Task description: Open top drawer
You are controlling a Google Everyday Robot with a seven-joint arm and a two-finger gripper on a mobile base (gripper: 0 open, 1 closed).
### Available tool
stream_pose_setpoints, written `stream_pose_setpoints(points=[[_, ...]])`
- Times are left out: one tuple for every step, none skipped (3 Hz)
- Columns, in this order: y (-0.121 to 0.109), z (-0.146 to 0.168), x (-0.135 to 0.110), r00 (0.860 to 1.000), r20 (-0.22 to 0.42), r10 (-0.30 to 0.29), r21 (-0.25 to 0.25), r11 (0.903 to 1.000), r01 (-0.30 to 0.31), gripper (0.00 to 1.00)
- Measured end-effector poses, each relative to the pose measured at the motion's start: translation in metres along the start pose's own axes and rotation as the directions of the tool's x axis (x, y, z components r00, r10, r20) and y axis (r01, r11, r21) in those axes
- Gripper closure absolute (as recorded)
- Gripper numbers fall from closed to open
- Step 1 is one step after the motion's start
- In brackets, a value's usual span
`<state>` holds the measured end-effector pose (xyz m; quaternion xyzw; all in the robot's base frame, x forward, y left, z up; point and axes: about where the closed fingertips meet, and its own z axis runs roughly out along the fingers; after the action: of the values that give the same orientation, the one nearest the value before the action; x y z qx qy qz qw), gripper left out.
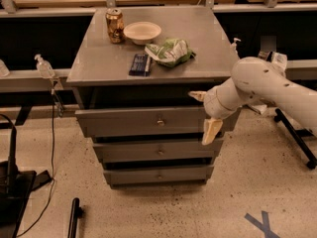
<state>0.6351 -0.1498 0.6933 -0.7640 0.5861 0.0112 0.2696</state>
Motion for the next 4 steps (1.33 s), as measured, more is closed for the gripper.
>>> stream_pose_setpoints(points=[[-0.014, 0.010, 0.005, 1.000, 0.004, -0.016, -0.036, 0.9992, 0.016, 0.07], [-0.013, 0.032, 0.011, 1.000, 0.001, -0.020, -0.106, 0.9942, 0.020, 0.06], [-0.008, 0.044, 0.012, 1.000, -0.001, -0.027, -0.142, 0.9895, 0.027, 0.06], [0.004, 0.050, 0.007, 0.999, 0.005, -0.039, -0.172, 0.9843, 0.040, 0.07]])
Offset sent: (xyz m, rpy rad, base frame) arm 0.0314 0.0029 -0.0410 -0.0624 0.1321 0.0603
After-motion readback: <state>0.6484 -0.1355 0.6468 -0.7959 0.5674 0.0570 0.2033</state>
